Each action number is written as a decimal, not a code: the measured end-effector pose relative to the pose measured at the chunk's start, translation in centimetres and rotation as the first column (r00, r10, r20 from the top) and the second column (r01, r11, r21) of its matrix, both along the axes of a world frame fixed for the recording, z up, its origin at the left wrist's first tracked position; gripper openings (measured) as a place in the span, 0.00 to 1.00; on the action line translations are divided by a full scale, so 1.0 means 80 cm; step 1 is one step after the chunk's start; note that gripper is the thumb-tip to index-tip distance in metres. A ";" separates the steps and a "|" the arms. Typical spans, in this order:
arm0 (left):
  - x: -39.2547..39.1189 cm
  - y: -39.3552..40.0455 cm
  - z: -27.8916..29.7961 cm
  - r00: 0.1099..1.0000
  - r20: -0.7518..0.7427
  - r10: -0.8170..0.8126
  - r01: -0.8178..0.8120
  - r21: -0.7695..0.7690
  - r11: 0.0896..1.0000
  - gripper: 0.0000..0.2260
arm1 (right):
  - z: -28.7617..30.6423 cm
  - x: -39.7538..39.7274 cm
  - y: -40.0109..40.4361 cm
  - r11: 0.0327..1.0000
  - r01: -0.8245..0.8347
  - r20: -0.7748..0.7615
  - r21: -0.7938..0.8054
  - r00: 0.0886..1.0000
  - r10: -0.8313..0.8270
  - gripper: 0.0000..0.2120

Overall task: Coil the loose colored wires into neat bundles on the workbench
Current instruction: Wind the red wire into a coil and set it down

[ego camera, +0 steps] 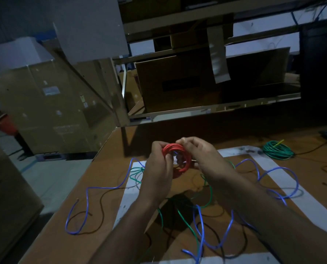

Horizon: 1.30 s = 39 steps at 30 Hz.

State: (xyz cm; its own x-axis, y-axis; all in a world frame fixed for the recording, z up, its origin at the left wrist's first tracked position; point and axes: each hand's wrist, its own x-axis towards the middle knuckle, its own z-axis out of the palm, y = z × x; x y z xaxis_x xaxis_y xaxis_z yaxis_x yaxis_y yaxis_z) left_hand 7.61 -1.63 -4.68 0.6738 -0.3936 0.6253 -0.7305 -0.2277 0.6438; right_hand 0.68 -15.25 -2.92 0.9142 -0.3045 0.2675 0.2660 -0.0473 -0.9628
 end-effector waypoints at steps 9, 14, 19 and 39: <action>0.009 0.004 0.004 0.991 -0.109 -0.076 0.060 -0.143 0.988 0.08 | -0.009 0.001 0.001 0.901 0.155 0.153 -0.405 0.983 -0.101 0.15; 0.007 0.001 -0.002 0.976 -0.177 -0.126 0.095 -0.175 0.980 0.09 | -0.015 0.006 -0.001 0.930 0.138 0.140 -0.340 0.986 -0.095 0.14; 0.004 -0.002 -0.003 0.975 -0.180 -0.131 0.093 -0.205 0.974 0.09 | -0.016 0.005 0.000 0.887 0.258 0.219 -0.383 0.958 -0.184 0.13; 0.001 -0.006 -0.009 0.947 -0.264 -0.180 0.129 -0.200 0.971 0.10 | -0.022 0.008 -0.012 0.776 0.408 0.259 -0.482 0.912 -0.319 0.09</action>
